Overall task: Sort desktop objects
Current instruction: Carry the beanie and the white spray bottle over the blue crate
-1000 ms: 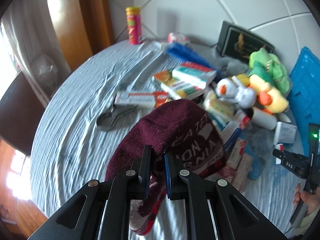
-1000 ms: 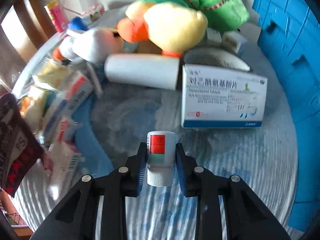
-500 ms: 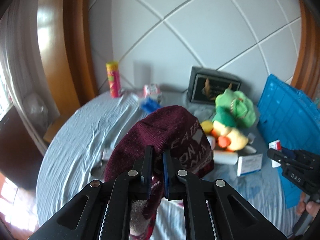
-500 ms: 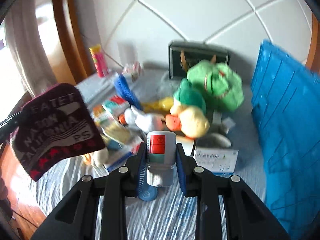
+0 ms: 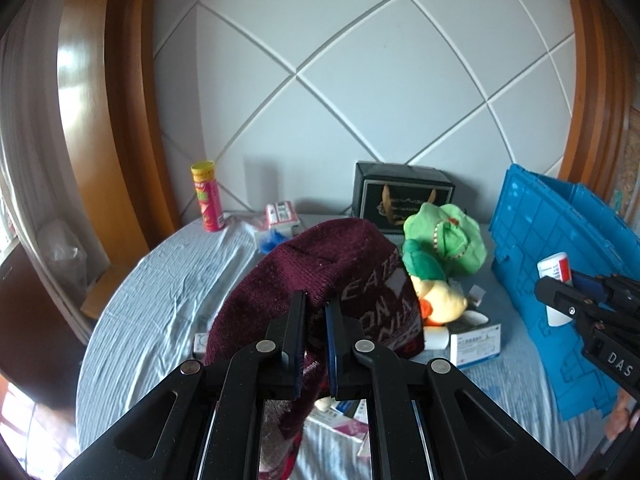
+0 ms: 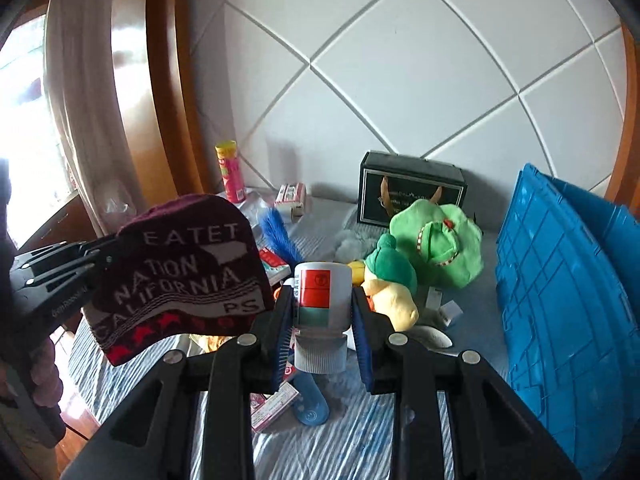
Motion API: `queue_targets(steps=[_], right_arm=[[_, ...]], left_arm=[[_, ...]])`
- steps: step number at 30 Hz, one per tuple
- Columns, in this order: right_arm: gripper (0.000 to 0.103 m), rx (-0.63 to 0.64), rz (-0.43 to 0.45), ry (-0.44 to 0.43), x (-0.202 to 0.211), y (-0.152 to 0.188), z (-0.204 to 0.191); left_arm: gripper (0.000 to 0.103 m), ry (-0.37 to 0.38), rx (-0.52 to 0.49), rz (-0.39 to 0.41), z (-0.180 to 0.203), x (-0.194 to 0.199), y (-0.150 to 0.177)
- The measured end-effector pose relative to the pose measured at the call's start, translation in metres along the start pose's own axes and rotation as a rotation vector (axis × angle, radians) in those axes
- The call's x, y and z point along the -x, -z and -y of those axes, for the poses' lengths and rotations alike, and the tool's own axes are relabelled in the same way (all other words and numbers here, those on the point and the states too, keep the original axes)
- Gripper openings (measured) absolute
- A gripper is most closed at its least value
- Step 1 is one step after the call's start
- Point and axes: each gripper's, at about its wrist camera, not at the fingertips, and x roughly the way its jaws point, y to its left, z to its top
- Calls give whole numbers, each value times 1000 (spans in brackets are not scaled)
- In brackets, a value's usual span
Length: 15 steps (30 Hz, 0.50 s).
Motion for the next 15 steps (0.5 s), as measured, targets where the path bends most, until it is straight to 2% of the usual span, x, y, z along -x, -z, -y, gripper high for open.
queue_targets(steps=[5, 10, 15], right_arm=[[28, -10, 35, 31, 24, -10, -5], [28, -36, 62, 79, 56, -17, -1], [28, -77, 114, 151, 103, -21, 44]], left_arm=[[9, 19, -41, 36, 11, 7, -11], [8, 49, -98, 78, 39, 15, -30], [8, 70, -125, 112, 83, 26, -52]])
